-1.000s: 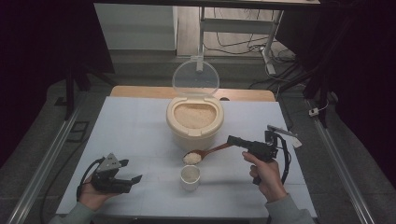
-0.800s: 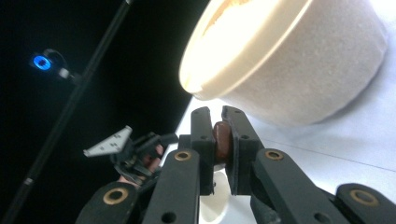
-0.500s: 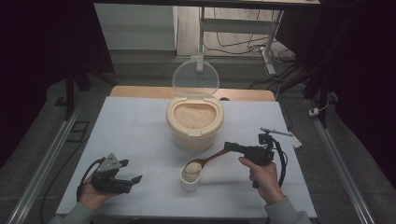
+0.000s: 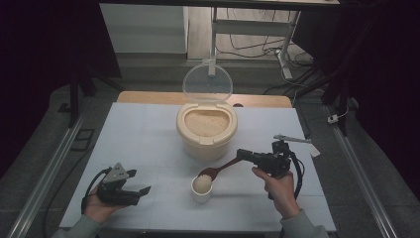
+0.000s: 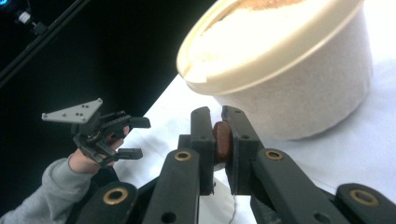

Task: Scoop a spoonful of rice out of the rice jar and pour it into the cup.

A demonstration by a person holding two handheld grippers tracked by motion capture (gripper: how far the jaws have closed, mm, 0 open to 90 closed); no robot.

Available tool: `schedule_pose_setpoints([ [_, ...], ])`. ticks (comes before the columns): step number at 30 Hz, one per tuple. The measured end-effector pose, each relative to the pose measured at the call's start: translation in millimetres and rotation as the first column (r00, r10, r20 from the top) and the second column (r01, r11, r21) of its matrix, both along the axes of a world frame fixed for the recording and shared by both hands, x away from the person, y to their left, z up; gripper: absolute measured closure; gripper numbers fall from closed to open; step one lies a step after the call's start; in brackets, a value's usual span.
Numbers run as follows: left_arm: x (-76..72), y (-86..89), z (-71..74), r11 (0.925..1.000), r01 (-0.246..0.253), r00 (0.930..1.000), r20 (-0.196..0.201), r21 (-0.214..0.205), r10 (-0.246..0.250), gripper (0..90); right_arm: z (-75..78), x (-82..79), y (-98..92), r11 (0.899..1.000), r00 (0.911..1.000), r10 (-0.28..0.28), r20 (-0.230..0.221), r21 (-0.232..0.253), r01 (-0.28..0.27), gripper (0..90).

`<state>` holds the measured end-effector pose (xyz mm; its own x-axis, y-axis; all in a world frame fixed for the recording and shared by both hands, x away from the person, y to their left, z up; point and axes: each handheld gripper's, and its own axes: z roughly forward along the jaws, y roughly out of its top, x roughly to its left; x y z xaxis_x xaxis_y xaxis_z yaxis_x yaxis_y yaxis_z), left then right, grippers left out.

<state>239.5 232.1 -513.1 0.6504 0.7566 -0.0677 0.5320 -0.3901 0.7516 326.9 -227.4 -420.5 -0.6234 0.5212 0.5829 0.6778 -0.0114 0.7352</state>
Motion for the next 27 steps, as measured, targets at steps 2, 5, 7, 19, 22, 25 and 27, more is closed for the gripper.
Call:
schedule_pose_setpoints([
  [2,0.0,0.0,0.0,1.0,0.0,1.0,0.0,0.0,0.0,19.1,2.7,-1.7,0.7,1.0,0.9996,0.005,0.026,-0.013,-0.005,83.1],
  [5,0.0,-0.1,0.0,1.0,0.001,1.0,0.001,0.001,-0.001,19.2,6.7,-5.3,2.0,0.999,0.997,0.016,0.076,-0.034,-0.013,83.1],
  [7,0.0,0.0,0.0,1.0,0.001,1.0,0.001,0.002,-0.001,19.2,9.3,-7.9,2.8,0.999,0.994,0.028,0.105,-0.044,-0.024,83.2],
  [19,0.0,0.3,-0.1,1.0,0.0,1.0,0.0,0.004,0.0,19.2,12.0,-11.2,1.4,0.998,0.9864,0.046,0.158,-0.037,-0.04,83.1],
  [22,0.1,0.2,-0.2,1.0,-0.001,1.0,0.001,0.003,0.001,19.2,13.1,-13.2,1.2,0.998,0.9821,0.049,0.182,-0.04,-0.043,83.2],
  [25,0.3,0.1,-0.3,1.0,-0.001,1.0,0.0,0.003,0.001,19.3,14.4,-13.7,0.9,0.998,0.9812,0.051,0.186,-0.035,-0.045,83.2],
  [27,0.1,0.1,-0.3,1.0,0.0,1.0,0.001,0.003,0.0,19.3,14.5,-13.2,0.5,0.998,0.9813,0.052,0.186,-0.034,-0.046,83.2],
])
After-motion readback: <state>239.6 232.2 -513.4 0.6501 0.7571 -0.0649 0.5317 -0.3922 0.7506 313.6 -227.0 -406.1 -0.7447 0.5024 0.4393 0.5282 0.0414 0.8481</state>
